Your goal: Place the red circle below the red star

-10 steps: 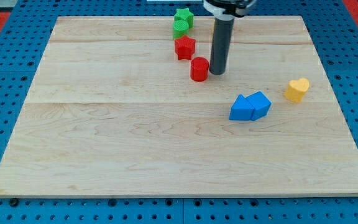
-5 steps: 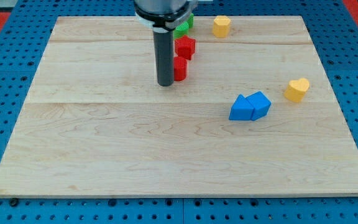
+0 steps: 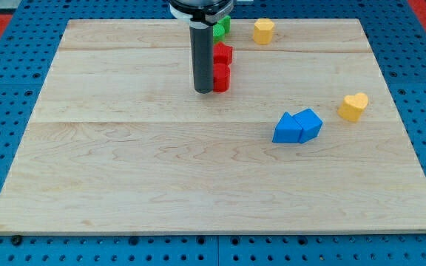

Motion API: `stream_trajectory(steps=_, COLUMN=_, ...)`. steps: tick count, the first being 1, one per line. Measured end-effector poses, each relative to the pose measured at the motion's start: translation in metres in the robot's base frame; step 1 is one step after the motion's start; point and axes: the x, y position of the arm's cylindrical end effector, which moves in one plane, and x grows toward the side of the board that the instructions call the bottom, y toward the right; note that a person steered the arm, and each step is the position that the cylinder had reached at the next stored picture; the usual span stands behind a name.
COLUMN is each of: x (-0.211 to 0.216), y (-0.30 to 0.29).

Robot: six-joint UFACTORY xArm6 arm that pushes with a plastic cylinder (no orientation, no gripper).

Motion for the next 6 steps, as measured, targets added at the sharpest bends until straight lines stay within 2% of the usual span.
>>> stream_trajectory(steps=6, x=0.0038, y=-0.0026)
